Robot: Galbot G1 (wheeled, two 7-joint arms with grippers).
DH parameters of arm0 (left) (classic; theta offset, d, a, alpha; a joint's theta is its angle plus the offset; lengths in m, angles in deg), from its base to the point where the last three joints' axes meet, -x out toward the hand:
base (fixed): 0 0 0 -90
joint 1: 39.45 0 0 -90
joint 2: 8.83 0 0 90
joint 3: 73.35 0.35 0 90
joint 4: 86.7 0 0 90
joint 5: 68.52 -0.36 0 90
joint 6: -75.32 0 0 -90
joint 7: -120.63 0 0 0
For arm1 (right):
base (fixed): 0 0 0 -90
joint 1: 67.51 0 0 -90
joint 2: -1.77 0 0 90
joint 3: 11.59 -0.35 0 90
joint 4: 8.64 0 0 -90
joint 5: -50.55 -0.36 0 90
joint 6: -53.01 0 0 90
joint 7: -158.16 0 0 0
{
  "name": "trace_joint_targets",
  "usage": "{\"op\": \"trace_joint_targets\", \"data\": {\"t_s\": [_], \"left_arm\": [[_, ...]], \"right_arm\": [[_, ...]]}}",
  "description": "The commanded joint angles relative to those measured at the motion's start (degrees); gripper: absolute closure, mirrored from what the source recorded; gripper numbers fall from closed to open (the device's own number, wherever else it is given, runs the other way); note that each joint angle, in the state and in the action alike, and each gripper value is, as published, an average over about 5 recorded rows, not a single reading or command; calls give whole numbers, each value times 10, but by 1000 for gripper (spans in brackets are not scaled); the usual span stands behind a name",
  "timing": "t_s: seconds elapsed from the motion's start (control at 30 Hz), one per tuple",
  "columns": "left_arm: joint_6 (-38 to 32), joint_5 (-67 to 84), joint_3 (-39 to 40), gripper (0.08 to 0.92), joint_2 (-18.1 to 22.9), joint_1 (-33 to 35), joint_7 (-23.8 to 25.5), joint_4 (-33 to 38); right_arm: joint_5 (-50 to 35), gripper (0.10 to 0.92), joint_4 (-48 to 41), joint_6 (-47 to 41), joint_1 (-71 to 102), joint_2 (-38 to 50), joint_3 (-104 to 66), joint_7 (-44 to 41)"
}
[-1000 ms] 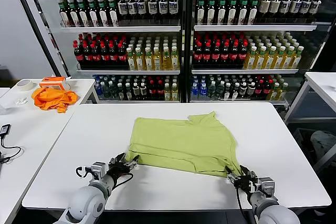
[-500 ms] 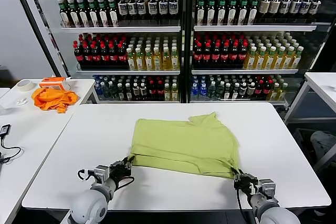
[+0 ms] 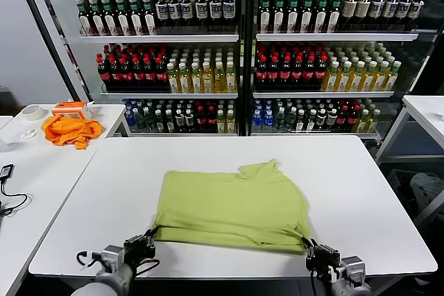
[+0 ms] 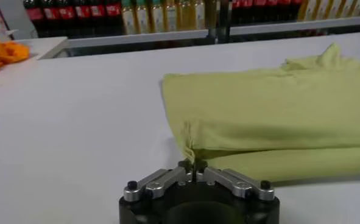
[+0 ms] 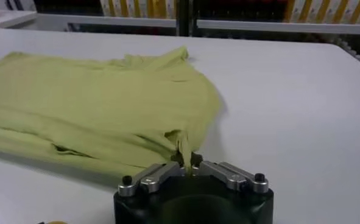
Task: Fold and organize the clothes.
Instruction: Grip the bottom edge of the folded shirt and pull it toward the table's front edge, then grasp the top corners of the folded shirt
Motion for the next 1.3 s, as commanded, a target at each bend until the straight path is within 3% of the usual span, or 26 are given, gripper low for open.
{"op": "trace_joint_targets", "data": {"t_s": [0.03,0.4,0.53,0.7,0.9,1.3], "left_arm": [[17,-2,-39,874,-10,56,-3,52],[21,74,-66,574,-15,16,-14,101],[12,85,-57,462,-19,-19,-6,70],[-4,103,-10,314,-29,-131,15,-21],[-23,109,55,187,-28,-246,29,-128],[-36,109,134,177,-18,-385,67,-293]], "right_arm": [[34,798,53,-9,42,6,-15,-4],[-18,478,139,-42,1,31,-80,3],[-52,365,73,-42,-123,33,-45,2],[-79,234,-74,-43,-297,20,50,13],[-87,203,-192,-43,-435,3,119,15],[-87,203,-412,-42,-580,-97,207,20]]}}
